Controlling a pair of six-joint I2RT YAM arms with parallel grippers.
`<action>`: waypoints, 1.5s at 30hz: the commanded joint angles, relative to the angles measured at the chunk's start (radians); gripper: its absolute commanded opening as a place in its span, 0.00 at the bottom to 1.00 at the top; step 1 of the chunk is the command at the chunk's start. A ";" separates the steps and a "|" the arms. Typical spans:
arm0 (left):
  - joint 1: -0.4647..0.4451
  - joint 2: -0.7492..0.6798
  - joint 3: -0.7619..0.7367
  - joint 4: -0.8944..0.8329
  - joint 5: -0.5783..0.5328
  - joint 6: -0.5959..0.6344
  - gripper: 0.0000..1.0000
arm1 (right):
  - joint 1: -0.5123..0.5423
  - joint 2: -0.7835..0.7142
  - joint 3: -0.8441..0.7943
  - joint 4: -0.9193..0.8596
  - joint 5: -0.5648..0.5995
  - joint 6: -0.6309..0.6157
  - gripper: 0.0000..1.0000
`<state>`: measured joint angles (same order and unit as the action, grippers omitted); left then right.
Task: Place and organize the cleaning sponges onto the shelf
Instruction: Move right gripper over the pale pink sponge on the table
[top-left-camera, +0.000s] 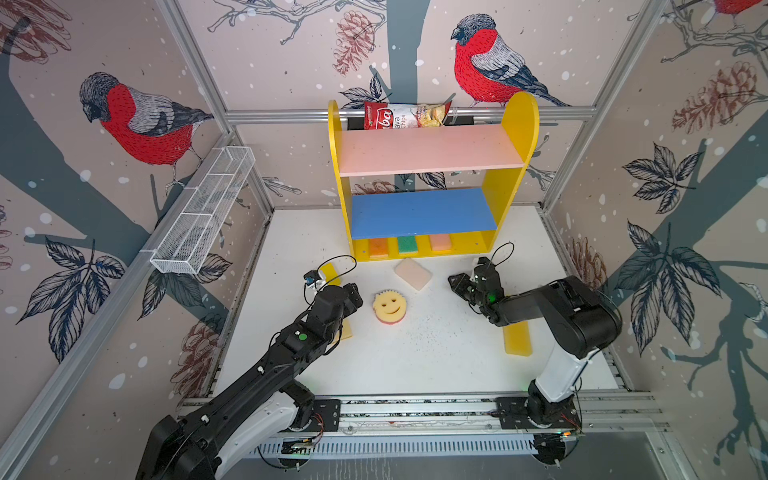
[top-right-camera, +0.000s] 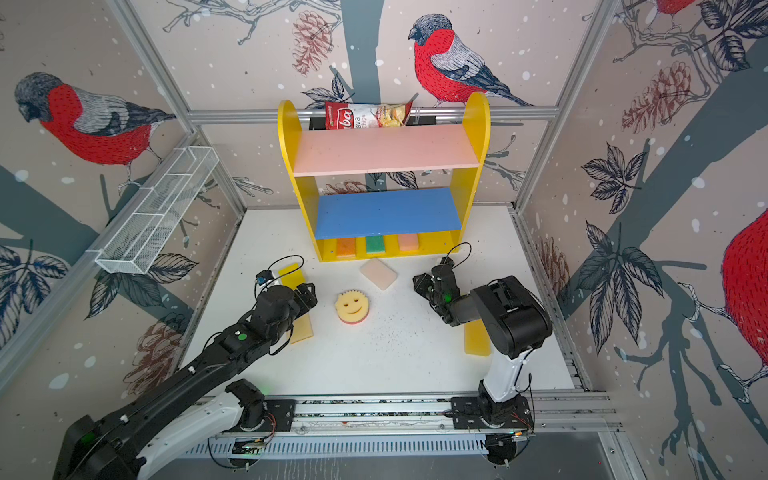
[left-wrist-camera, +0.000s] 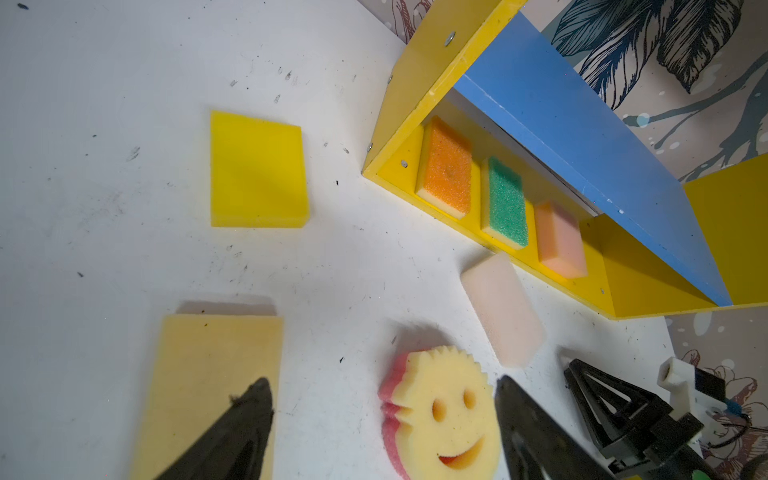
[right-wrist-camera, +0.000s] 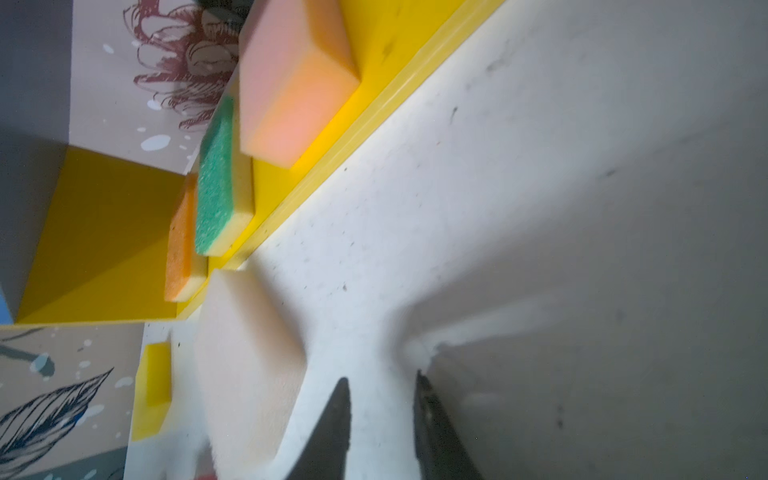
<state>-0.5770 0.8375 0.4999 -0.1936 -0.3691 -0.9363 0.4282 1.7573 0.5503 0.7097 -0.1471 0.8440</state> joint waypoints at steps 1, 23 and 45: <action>0.001 -0.052 -0.023 -0.053 -0.021 -0.031 0.83 | 0.003 -0.057 -0.033 -0.028 -0.057 -0.062 0.44; 0.002 -0.240 -0.200 -0.001 0.043 -0.093 0.86 | 0.048 -0.288 0.077 -0.379 -0.066 -0.213 0.65; 0.003 -0.180 -0.164 -0.087 0.082 -0.121 0.87 | 0.211 0.161 0.422 -0.437 0.043 -0.369 0.56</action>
<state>-0.5735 0.6697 0.3286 -0.2379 -0.2817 -1.0420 0.6159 1.9011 0.9596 0.2687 -0.1169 0.5129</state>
